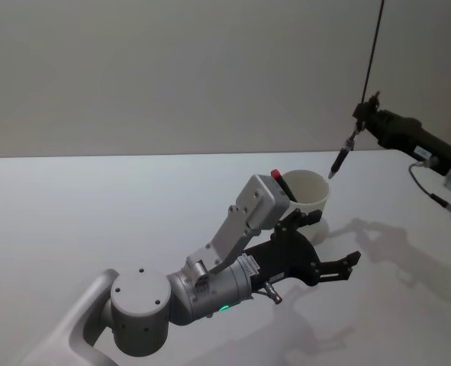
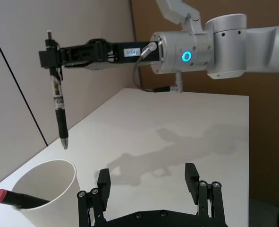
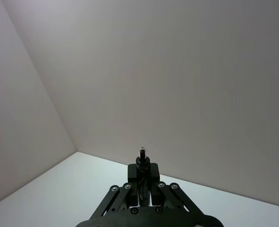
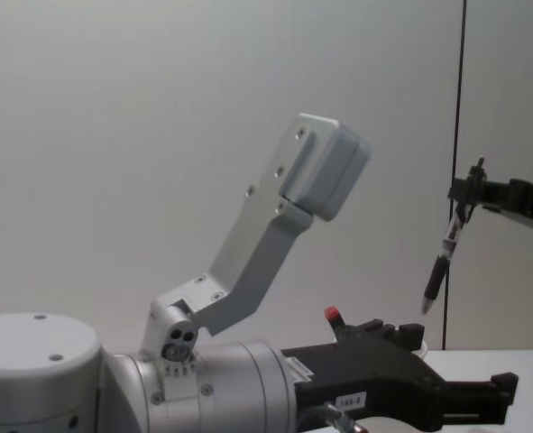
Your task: Place the pen into the pen holder.
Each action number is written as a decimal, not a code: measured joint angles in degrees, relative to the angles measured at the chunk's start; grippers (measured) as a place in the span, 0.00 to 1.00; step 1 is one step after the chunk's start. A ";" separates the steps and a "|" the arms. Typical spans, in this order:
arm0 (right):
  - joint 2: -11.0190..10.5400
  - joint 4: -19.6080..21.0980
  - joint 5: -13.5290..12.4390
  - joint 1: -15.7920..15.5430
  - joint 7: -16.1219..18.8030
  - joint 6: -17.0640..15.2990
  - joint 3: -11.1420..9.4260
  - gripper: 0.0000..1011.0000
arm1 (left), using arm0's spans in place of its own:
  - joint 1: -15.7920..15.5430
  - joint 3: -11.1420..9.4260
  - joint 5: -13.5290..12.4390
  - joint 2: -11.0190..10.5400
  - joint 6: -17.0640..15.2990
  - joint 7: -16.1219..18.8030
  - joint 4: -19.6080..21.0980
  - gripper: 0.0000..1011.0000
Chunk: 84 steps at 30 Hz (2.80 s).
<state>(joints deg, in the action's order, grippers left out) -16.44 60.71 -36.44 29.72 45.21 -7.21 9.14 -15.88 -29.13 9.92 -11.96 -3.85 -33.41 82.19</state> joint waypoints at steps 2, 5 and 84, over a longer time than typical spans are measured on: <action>0.23 -1.02 0.33 0.66 0.35 0.29 0.28 0.13 | 0.00 0.00 0.00 0.00 0.00 0.00 0.00 0.99; 0.58 -2.55 0.71 1.60 0.70 0.64 0.67 0.13 | 0.00 0.00 0.00 0.00 0.00 0.00 0.00 0.99; 5.23 -16.85 4.56 8.24 -3.46 8.31 7.27 0.99 | 0.00 0.00 0.00 0.00 0.01 0.00 0.00 0.99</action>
<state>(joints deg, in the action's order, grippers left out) -11.21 43.86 -31.88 37.97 41.75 1.10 16.41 -15.88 -29.12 9.92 -11.96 -3.84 -33.41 82.19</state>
